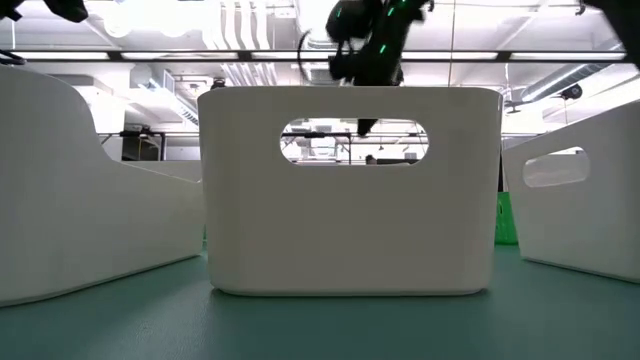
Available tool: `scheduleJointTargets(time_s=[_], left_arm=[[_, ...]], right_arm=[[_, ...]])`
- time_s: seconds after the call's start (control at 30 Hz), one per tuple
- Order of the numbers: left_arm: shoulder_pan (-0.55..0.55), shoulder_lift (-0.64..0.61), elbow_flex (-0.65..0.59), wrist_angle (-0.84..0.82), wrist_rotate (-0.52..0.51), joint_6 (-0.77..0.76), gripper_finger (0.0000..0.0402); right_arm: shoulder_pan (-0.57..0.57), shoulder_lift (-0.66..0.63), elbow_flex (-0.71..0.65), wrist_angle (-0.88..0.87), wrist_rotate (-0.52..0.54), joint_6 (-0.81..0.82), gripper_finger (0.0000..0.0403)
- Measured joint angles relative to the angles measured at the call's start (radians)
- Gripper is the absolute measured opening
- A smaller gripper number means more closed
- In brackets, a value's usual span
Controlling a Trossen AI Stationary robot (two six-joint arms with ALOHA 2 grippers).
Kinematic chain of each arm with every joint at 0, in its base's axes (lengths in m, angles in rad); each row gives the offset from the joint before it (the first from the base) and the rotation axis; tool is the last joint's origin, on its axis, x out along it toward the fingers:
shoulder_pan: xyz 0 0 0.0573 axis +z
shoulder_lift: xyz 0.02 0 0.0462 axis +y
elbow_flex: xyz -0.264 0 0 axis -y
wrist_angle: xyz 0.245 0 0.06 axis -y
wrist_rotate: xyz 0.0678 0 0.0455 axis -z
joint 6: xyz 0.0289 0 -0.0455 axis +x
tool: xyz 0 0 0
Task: Stack baskets on shelf by color
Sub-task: Put the middle white bin on the shelf
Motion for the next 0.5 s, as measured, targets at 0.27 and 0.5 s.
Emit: scheduleJointTargets(time_s=[0.27,0.5], left_arm=[[0.0,0.0,0.0,0.0,0.0,0.0,0.0044],[0.0,0.047,0.046,-0.013,0.001,-0.073,0.0044]], right_arm=[[0.193,-0.26,-0.28,0.109,0.0,0.044,0.0009],[0.346,-0.442,-0.613,0.52,0.006,0.015,0.0009]])
